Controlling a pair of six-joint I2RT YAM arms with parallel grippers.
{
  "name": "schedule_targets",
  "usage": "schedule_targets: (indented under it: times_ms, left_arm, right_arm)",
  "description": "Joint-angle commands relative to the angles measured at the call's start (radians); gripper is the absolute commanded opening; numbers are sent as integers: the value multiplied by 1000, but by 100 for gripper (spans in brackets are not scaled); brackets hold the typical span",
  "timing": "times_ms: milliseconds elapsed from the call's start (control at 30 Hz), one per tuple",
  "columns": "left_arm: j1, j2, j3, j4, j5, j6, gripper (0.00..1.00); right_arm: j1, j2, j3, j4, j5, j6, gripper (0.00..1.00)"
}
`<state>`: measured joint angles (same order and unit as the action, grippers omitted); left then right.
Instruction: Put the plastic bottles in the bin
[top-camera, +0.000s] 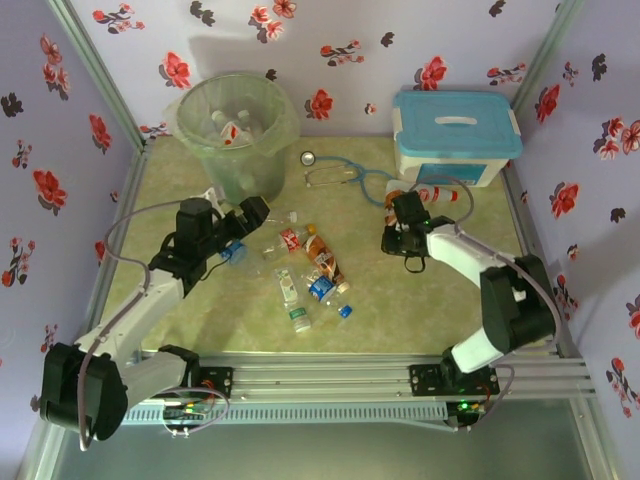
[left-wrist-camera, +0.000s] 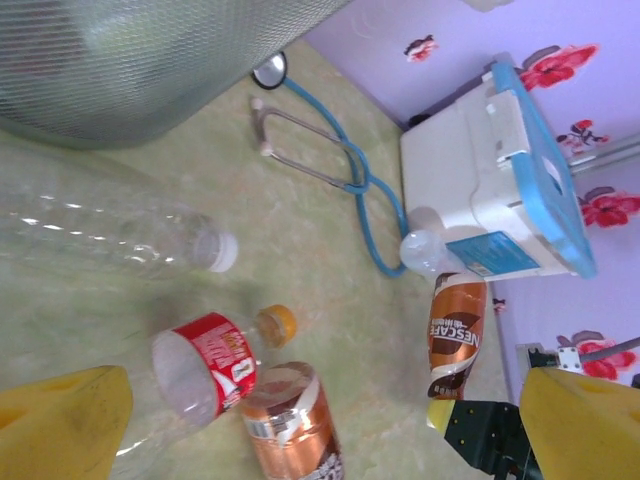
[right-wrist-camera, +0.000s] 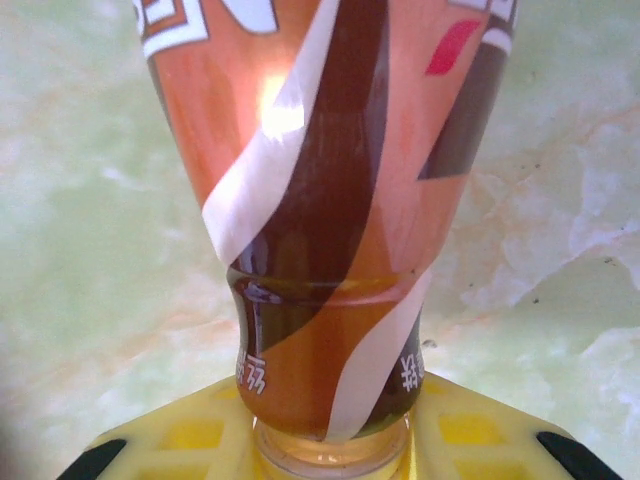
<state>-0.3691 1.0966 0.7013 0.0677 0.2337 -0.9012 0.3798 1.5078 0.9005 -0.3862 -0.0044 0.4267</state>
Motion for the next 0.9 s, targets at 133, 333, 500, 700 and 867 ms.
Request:
schedule_targets:
  times_ms: [133, 333, 500, 700, 867]
  left_arm:
    - [-52, 105, 91, 184, 113, -59, 100]
    - [-79, 182, 147, 260, 145, -76, 100]
    - [-111, 258, 150, 404, 163, -143, 100]
    - [-145, 349, 173, 451, 181, -178, 100]
    - [-179, 385, 186, 466, 178, -183, 100]
  right_arm:
    - [68, -170, -54, 77, -147, -9, 7]
    - [145, -180, -14, 172, -322, -38, 9]
    - [250, -108, 71, 161, -380, -101, 11]
    - [319, -74, 75, 243, -406, -72, 12]
    - [345, -69, 52, 296, -450, -52, 12]
